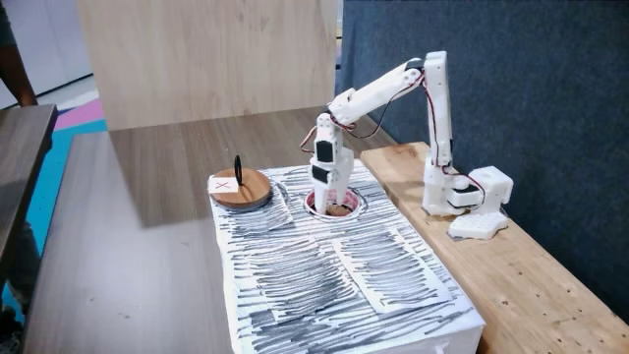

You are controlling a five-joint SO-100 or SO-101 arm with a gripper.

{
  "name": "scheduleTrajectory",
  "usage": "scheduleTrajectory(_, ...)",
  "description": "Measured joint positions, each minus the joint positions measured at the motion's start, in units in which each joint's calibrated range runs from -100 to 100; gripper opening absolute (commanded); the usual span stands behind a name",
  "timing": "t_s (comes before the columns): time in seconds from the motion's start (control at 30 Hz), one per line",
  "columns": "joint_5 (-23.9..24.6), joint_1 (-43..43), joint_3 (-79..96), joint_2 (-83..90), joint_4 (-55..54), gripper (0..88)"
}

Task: Pick the brown debris from the hole.

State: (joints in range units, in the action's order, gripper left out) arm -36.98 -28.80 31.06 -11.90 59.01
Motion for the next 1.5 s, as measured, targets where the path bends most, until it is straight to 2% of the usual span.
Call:
scheduleTrajectory(0.07,-0.5,-0.1,0.0,0.0,-0.8,21.2)
scheduleTrajectory(0.2,-1.6,-7.9,0.0,0.0,-3.6,21.2)
scheduleTrajectory(0.4,-1.8,-10.0,0.0,0.0,-3.5,21.2)
scheduleTrajectory(0.77,-1.9,-9.9,0.0,0.0,-3.5,21.2)
scheduleTrajectory(1.07,-1.9,-3.2,0.2,0.0,-3.6,21.2)
scheduleTrajectory(1.5,-1.9,-3.2,0.2,0.0,-3.6,21.2)
